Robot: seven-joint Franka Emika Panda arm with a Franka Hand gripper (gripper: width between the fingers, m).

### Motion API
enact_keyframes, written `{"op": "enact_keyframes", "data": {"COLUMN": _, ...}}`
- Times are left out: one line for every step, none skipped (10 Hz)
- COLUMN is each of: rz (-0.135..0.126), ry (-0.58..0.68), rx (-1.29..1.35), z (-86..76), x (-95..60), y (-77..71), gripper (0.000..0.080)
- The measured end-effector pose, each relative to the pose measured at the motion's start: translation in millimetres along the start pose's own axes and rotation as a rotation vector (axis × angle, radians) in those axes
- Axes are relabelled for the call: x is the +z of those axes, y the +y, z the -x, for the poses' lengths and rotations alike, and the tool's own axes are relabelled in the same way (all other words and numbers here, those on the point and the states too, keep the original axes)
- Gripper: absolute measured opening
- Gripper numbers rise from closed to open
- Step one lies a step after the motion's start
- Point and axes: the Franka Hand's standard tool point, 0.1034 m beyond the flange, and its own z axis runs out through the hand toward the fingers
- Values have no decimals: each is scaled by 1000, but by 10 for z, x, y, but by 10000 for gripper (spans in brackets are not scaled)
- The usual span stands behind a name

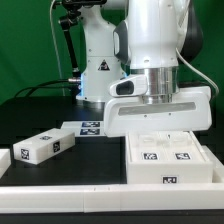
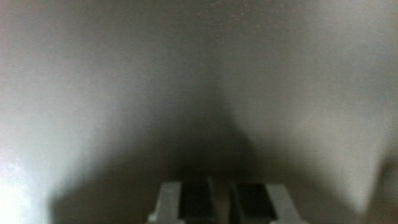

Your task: Assemble cabinet

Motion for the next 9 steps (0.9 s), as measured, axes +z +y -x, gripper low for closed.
{"op": "enact_keyframes", "data": {"rz": 0, "ry": 0, "rx": 0, "z": 0, "x": 0, "y": 0, "gripper": 14}}
{"op": "enact_keyframes", "data": {"rz": 0, "ry": 0, "rx": -1, "z": 0, "x": 0, "y": 0, "gripper": 5}}
{"op": "enact_keyframes", "data": {"rz": 0, "ry": -3, "rx": -3, "z": 3, "x": -9, "y": 0, "gripper": 5}}
{"op": "enact_keyframes", "data": {"rz": 1, "ry": -11, "rx": -16, "z": -7, "x": -98, "y": -3, "gripper": 2}}
{"op": "enact_keyframes", "data": {"rz": 2, "ry": -19, "rx": -26, "z": -31, "x": -198, "y": -5, "gripper": 2}}
{"op": "enact_keyframes", "data": {"rz": 3, "ry": -32, "rx": -40, "z": -74, "x": -343, "y": 0, "gripper": 2}}
{"op": "enact_keyframes", "data": {"rz": 3, "ry": -45, "rx": -53, "z": -128, "x": -486, "y": 22, "gripper": 2}}
{"op": "enact_keyframes", "data": {"rz": 4, "ry": -53, "rx": -57, "z": -219, "x": -611, "y": 49, "gripper": 2}}
{"op": "enact_keyframes", "data": {"rz": 3, "ry": -57, "rx": -57, "z": -265, "x": -653, "y": 58, "gripper": 2}}
